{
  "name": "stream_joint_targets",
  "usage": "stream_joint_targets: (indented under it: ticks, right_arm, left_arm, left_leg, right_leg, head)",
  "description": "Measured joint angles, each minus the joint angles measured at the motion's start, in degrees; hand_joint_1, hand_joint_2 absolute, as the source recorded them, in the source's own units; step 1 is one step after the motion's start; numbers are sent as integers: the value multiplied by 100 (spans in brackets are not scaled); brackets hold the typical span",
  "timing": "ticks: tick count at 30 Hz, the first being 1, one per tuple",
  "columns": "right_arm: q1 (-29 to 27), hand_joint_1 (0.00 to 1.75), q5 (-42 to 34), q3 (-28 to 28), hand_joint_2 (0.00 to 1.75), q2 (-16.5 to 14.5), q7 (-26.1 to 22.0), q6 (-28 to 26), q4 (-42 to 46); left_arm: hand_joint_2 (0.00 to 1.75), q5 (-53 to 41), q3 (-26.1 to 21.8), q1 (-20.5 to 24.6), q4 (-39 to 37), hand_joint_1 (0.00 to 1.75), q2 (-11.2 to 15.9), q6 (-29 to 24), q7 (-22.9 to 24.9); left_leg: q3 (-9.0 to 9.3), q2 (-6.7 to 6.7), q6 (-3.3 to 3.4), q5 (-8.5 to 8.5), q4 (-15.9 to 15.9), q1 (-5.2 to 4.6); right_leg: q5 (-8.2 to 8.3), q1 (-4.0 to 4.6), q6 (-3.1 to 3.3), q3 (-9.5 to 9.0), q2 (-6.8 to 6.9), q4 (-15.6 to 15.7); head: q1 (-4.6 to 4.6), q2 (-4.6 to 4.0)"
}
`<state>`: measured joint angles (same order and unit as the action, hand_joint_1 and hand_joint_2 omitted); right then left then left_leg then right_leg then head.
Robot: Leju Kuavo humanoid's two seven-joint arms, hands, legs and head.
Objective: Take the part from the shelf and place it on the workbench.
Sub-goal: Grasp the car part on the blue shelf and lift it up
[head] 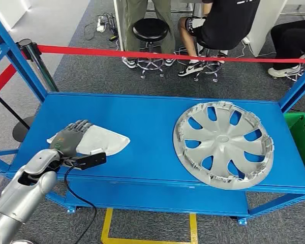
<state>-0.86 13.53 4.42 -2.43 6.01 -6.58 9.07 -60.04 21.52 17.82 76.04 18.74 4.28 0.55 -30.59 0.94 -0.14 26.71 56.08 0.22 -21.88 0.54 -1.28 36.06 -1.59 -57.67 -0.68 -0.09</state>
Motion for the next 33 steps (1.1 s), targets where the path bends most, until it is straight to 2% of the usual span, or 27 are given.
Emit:
stream_joint_targets:
  ticks: [1,2,3,23,26,29,33]
  right_arm:
    - [0,0,1,0,0,0,0,0,0]
    - [0,0,2,0,0,0,0,0,0]
    - [0,0,3,0,0,0,0,0,0]
    - [4,0,71,14,0,0,1,17,0]
    - [4,0,83,19,0,0,-1,17,1]
    - [2,0,86,25,0,0,-14,29,2]
    - [3,0,97,49,0,0,-30,79,3]
  left_arm:
    - [175,-1,0,-3,0,116,1,-1,0]
    - [175,-1,-1,-6,0,131,2,-1,0]
    - [175,-2,-2,-11,0,175,4,-2,0]
    - [175,169,-73,-47,52,175,25,-27,-98]
    - [175,417,-142,-62,89,175,-5,-88,-150]
    - [175,1449,-409,-185,279,175,-224,-129,-537]
    - [175,2714,-872,-558,642,175,-751,-146,-1002]
  left_leg:
    - [0,0,0,0,0,0]
    - [0,0,0,0,0,0]
    - [0,0,0,0,0,0]
    - [2,0,-2,1,0,0]
    - [4,0,-2,1,0,0]
    - [4,0,-2,1,0,-1]
    - [3,-1,-6,4,0,-1]
  right_leg:
    - [0,0,0,0,0,0]
    - [0,0,0,0,0,0]
    - [0,0,0,0,0,0]
    - [-3,0,5,0,-1,-2]
    - [-3,0,5,0,-1,-3]
    - [-3,0,5,0,1,-4]
    - [-5,-1,7,0,-2,-4]
  head:
    - [0,0]
    - [0,0]
    - [0,0]
    - [0,0]
    - [0,0]
    - [-1,0]
    - [1,0]
